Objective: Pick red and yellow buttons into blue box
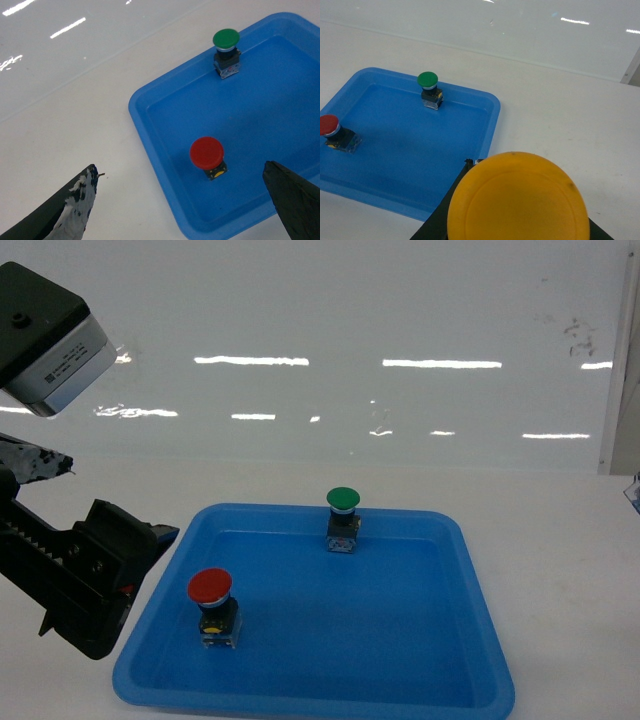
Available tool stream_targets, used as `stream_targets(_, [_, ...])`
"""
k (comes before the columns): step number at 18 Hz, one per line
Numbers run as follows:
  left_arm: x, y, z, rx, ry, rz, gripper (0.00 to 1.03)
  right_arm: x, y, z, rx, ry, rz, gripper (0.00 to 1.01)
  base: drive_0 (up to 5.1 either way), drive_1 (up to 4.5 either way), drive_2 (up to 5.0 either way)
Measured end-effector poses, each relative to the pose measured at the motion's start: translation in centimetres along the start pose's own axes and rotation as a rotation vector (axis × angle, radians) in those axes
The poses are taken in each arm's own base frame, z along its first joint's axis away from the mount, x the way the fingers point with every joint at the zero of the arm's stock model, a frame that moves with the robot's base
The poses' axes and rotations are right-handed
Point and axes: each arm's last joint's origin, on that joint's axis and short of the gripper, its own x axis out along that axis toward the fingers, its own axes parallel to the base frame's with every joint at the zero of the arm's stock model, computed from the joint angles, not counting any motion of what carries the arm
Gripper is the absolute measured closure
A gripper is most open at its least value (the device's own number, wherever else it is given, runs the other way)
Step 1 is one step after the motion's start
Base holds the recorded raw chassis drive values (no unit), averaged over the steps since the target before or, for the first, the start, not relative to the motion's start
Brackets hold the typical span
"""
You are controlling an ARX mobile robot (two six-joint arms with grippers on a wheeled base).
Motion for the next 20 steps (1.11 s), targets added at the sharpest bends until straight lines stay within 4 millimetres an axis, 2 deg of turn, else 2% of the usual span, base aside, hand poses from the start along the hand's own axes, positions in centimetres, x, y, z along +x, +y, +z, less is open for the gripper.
stream_targets(9, [0.1,0.1,-0.1,0.000,0.006,0.006,0.05,0.0,0.0,0.0,0.000,0.000,0.000,0.75,0.0,0.00,0.0])
stream_targets(11, [0.9,0.4,-0.5,-0.006,0.005,0.016,0.05,0.0,0.0,0.0,0.000,0.000,0.000,0.75,0.0,0.00,0.0])
stream_targets(14, [3.5,0.0,-2.3,-0.009,0.085,0.000,0.05,0.0,0.0,0.0,0.000,0.000,0.000,0.75,0.0,0.00,0.0])
stream_targets(20, [4.6,-0.2,-1.6,-0.020,0.060,-0.028,0.05,0.0,0.0,0.0,0.000,0.000,0.000,0.75,0.0,0.00,0.0])
